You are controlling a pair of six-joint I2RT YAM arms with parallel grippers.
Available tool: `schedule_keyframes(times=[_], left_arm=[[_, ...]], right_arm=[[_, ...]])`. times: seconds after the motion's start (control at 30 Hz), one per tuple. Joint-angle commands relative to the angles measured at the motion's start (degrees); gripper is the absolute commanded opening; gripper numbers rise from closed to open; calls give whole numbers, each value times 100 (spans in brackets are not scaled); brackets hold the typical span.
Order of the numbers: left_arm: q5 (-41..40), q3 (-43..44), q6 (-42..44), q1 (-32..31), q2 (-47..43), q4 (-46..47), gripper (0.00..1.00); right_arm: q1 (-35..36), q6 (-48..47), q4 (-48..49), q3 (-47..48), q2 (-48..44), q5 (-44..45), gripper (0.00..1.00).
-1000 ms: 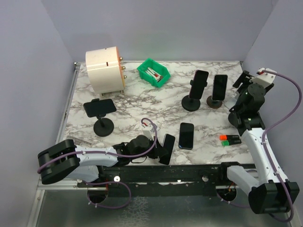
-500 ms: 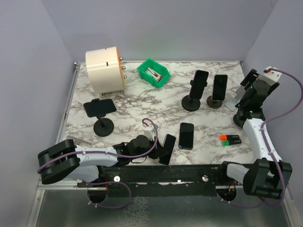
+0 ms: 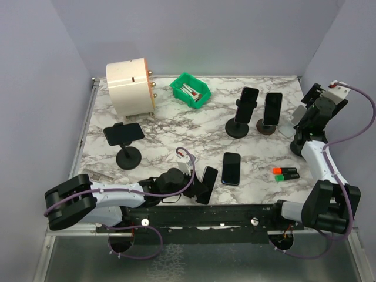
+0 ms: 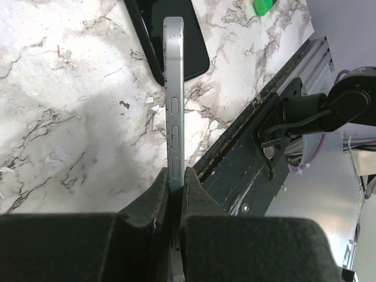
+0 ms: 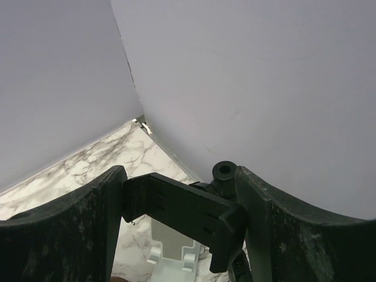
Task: Remove the phone from the phone stand
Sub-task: Place the phone stand at the center of the board.
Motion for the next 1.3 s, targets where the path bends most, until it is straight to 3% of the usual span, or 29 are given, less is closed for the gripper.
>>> schedule_keyframes(times=[0.0, 0.07, 0.23, 0.73, 1.03, 1.27], left_arm=[[-65, -72, 74, 10, -177, 286, 0], [-57, -67, 74, 10, -211, 286, 0], [-15, -144, 6, 10, -287, 291, 0], [-48, -627, -273, 11, -812, 303, 0], [-4, -675, -272, 15, -951, 312, 0], [-36, -681, -271, 15, -1086, 303, 0]], right_arm=[[-53, 50, 388, -153, -67, -186, 35], [-52, 145, 251, -279, -195, -256, 40], [-52, 258, -22, -695, -558, -349, 63], [-58, 871, -1735, -654, -1404, -586, 99], [-35, 1551, -3821, 77, -2497, -475, 100], [182, 1722, -4730, 709, -3280, -310, 100]])
